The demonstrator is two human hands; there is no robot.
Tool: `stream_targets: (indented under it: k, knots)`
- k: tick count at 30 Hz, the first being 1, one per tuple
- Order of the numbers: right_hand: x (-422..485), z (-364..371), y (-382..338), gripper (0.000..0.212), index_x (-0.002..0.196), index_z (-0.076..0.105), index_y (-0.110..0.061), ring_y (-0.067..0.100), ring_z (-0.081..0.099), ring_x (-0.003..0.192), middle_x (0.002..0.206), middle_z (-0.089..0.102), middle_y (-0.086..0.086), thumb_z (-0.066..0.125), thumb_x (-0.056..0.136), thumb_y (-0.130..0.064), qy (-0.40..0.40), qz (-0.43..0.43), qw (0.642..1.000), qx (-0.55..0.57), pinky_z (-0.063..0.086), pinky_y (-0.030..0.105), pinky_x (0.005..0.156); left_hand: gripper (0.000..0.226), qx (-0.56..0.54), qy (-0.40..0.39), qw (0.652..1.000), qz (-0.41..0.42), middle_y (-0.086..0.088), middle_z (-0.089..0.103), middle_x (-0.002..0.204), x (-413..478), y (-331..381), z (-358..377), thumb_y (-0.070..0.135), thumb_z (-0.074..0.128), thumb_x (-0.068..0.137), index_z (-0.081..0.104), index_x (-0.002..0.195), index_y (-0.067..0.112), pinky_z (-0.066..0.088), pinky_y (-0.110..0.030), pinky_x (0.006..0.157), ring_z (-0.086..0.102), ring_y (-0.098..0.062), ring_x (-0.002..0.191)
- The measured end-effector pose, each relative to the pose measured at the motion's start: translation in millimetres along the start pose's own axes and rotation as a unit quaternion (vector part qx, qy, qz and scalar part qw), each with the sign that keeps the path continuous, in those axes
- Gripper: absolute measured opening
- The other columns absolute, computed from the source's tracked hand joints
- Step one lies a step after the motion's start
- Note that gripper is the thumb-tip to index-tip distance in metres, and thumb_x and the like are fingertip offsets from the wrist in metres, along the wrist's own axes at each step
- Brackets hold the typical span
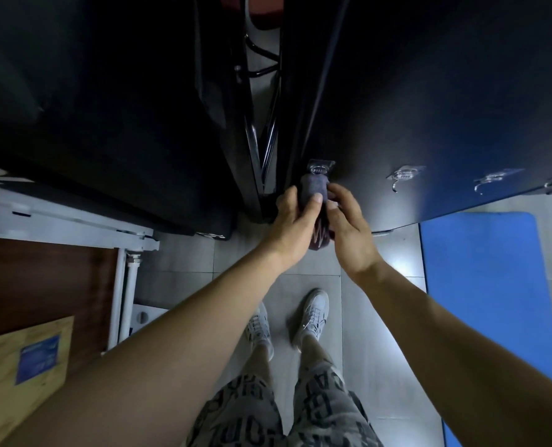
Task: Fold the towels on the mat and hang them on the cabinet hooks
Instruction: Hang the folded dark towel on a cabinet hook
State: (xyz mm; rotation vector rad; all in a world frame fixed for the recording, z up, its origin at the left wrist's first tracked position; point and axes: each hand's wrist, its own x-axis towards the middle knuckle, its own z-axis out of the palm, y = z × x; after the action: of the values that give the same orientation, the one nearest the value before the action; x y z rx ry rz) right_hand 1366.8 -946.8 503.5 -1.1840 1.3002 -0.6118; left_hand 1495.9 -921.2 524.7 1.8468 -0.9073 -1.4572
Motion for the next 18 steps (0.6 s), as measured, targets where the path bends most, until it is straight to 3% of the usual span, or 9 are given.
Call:
stream_targets:
  k: [2, 5, 7, 9, 10, 13, 15, 18]
  knots:
    - [-2.9, -4.5, 0.2, 0.045, 0.135, 0.054, -0.043, 0.017, 0.051, 0.133, 0.142, 0.052, 0.0, 0.051, 0.091, -0.051, -0.005, -0.001, 1.0, -0.004, 0.042, 0.049, 0.112, 0.073, -0.007, -0.013, 1.0, -0.011, -0.003, 0.047, 0.149, -2.0, -0.5, -4.2, 0.068, 0.043, 0.089, 0.035, 0.15, 0.028, 0.045, -0.035, 0.104, 0.052, -0.02, 0.132]
    - [-12.3, -12.8, 0.0, 0.042, 0.137, 0.055, -0.037, 0.011, 0.053, 0.129, 0.141, 0.054, -0.002, 0.051, 0.095, -0.046, 0.02, -0.017, 0.999, -0.045, 0.047, 0.043, 0.108, 0.066, 0.053, 0.001, 0.999, -0.014, -0.003, 0.031, 0.163, -11.6, 4.1, -14.6, 0.056, 0.042, 0.102, 0.024, 0.159, 0.027, 0.03, -0.031, 0.115, 0.036, -0.021, 0.146]
    - [-22.3, -21.8, 1.4, 0.036, 0.136, 0.056, -0.027, -0.003, 0.057, 0.117, 0.137, 0.056, 0.001, 0.051, 0.1, -0.034, 0.054, -0.024, 0.995, -0.077, 0.05, 0.021, 0.099, 0.062, 0.159, 0.045, 0.986, 0.011, -0.005, 0.028, 0.163, -22.6, 12.2, -22.3, 0.05, 0.041, 0.104, 0.024, 0.158, 0.025, 0.033, -0.036, 0.115, 0.036, -0.025, 0.146]
    - [-37.1, -34.8, 2.4, 0.03, 0.131, 0.058, -0.021, -0.009, 0.06, 0.102, 0.131, 0.059, 0.002, 0.051, 0.102, -0.027, 0.094, -0.021, 0.987, -0.125, 0.045, 0.003, 0.082, 0.056, 0.269, 0.1, 0.954, 0.087, -0.006, 0.036, 0.156, -36.1, 24.8, -26.8, 0.042, 0.049, 0.102, 0.036, 0.151, 0.02, 0.041, -0.041, 0.11, 0.044, -0.028, 0.137]
    - [-47.1, -43.0, 2.5, 0.028, 0.129, 0.059, -0.02, -0.004, 0.062, 0.1, 0.127, 0.061, 0.002, 0.051, 0.102, -0.028, 0.108, -0.015, 0.983, -0.148, 0.044, 0.003, 0.08, 0.05, 0.309, 0.106, 0.935, 0.137, -0.005, 0.041, 0.15, -42.7, 33.6, -26.9, 0.037, 0.053, 0.1, 0.043, 0.145, 0.018, 0.043, -0.041, 0.107, 0.048, -0.027, 0.132]
    - [-81.5, -70.7, 0.5, 0.027, 0.126, 0.059, -0.021, 0.012, 0.063, 0.105, 0.124, 0.064, 0.001, 0.053, 0.101, -0.028, 0.127, 0.003, 0.973, -0.191, 0.052, 0.023, 0.09, 0.034, 0.382, 0.043, 0.89, 0.244, -0.004, 0.053, 0.134, -54.0, 60.0, -9.8, 0.03, 0.055, 0.098, 0.057, 0.129, 0.016, 0.046, -0.042, 0.101, 0.053, -0.027, 0.122]
    - [-105.5, -91.8, 0.7, 0.026, 0.125, 0.06, -0.02, 0.016, 0.063, 0.106, 0.122, 0.064, -0.001, 0.055, 0.1, -0.026, 0.148, 0.022, 0.968, -0.201, 0.053, 0.032, 0.094, 0.03, 0.433, -0.008, 0.859, 0.275, -0.003, 0.056, 0.129, -58.3, 75.7, 16.8, 0.032, 0.052, 0.099, 0.059, 0.125, 0.018, 0.047, -0.043, 0.096, 0.053, -0.028, 0.12]
    - [-147.8, -123.5, 7.1, 0.024, 0.122, 0.062, -0.019, 0.015, 0.063, 0.104, 0.12, 0.064, -0.003, 0.054, 0.1, -0.024, 0.188, 0.05, 0.956, -0.219, 0.053, 0.032, 0.092, 0.031, 0.502, -0.082, 0.808, 0.298, -0.006, 0.056, 0.128, -65.3, 90.4, 67.3, 0.034, 0.047, 0.102, 0.057, 0.127, 0.019, 0.045, -0.042, 0.091, 0.054, -0.031, 0.117]
